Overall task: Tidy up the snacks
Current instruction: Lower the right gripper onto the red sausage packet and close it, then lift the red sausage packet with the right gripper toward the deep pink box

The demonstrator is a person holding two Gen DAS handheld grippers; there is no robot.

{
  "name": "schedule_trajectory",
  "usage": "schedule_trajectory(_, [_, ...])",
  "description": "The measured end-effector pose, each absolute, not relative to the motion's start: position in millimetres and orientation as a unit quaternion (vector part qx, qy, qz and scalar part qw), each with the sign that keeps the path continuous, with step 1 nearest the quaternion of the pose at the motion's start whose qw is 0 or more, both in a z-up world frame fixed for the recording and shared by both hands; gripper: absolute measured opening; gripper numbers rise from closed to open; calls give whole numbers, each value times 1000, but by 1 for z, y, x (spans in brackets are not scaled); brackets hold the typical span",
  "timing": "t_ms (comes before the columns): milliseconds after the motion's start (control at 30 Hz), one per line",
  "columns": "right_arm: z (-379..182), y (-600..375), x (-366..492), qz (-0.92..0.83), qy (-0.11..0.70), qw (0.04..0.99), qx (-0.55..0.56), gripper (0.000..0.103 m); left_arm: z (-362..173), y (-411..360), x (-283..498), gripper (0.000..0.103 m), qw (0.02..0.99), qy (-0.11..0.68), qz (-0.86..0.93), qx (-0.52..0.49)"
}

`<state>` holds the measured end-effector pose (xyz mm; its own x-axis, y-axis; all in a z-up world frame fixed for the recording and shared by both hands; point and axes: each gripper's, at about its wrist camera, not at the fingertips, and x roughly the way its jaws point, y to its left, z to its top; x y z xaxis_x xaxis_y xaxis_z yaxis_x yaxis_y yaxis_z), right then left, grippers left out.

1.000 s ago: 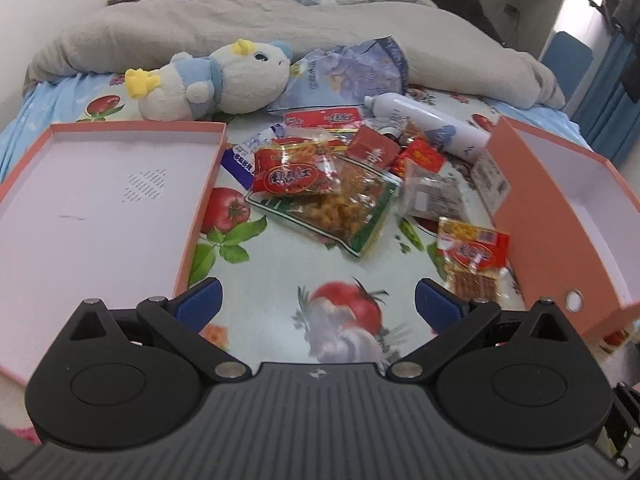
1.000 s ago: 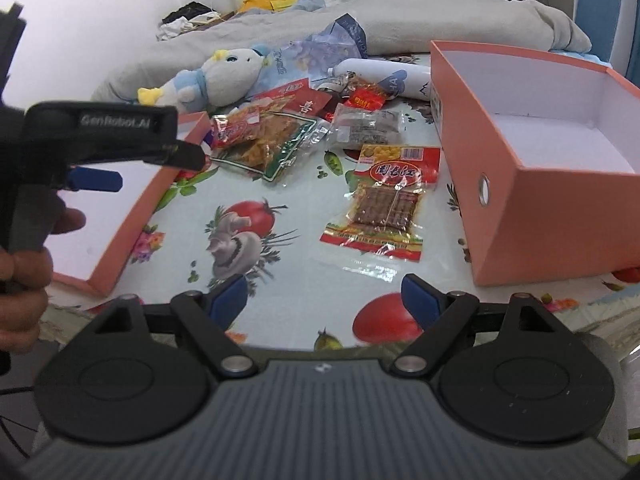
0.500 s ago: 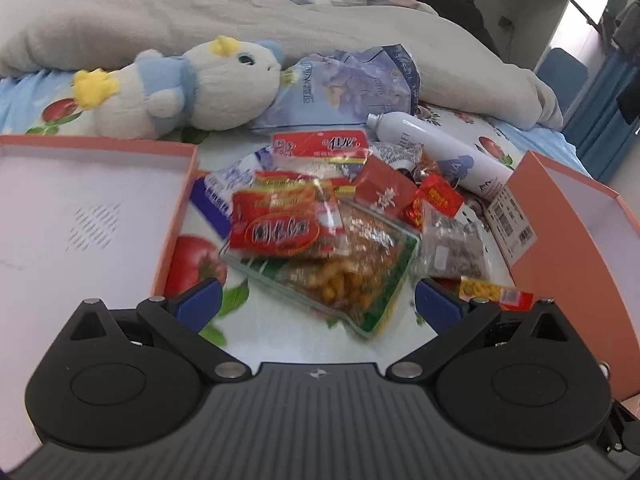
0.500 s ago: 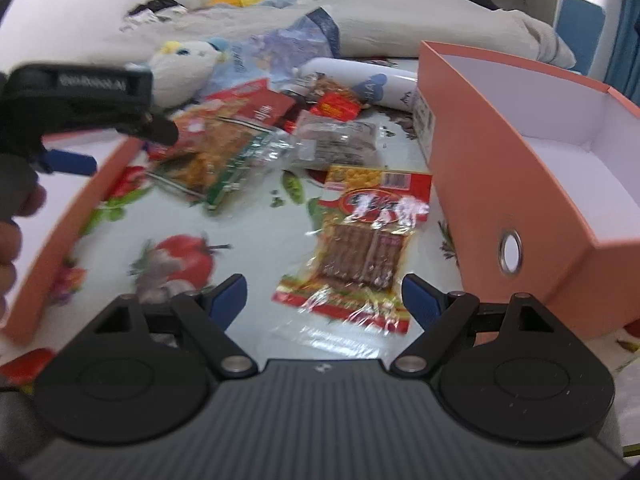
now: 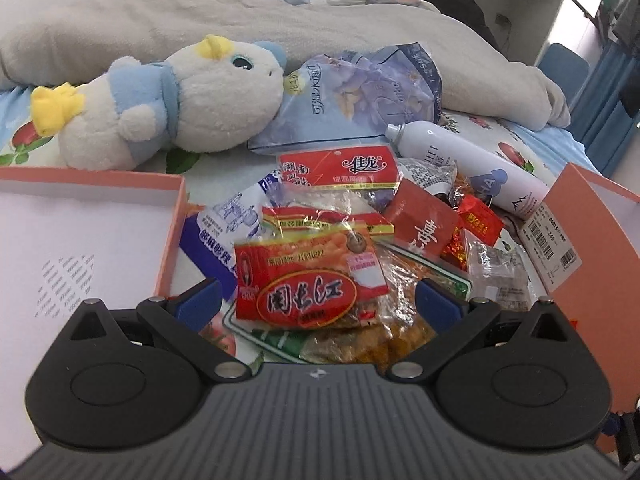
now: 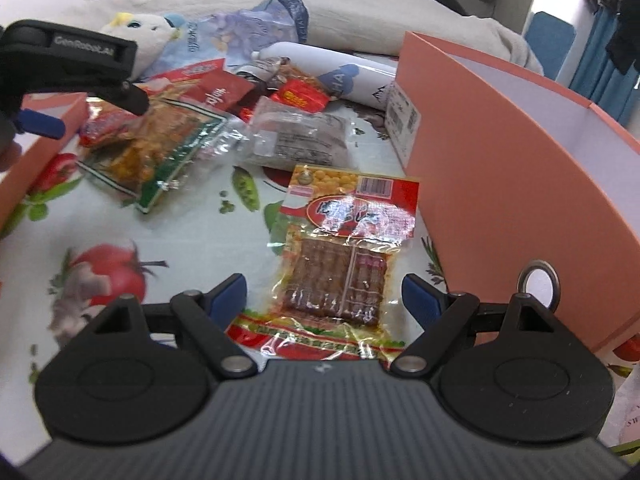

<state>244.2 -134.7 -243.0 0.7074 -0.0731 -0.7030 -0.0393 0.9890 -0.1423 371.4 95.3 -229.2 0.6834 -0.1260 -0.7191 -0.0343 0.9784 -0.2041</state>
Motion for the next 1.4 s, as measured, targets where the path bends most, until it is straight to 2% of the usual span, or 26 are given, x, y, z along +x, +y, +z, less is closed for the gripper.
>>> schedule_trajectory(133, [-243,-134,250,-15,387,919,-73,86,-232,98,377,103,914,392,-31,-99])
schedule_trajectory(300, [-245,-148,259,8,410,912,-18,83,-237,103,382,103,912,393,-36,-110])
schedule_trajectory(367, [-245,-148,260,17,410,912,-15,79,-238,104,384,103,912,393,-37,-113])
schedule_trajectory(500, [-243,-147,259,32,406,913,-18,63,-246,101,389,102,904,413,-25,-107])
schedule_trajectory(633, [-241,-146,260,41,406,913,-18,54,-252,102,390,102,899,418,-29,-127])
schedule_trajectory(933, [-238,-151,252,54,407,912,-5,51,-243,96,380,74,906,403,-30,-122])
schedule_trajectory(1200, [-232,-152,239,66,405,912,1,48,-230,92,350,63,913,395,-10,-98])
schedule_trajectory(1233, [-230,-153,237,68,404,912,1,40,-229,93,345,61,914,393,-8,-101])
schedule_trajectory(1400, [-223,-154,227,76,396,915,0,32,-221,99,318,50,915,387,4,-115])
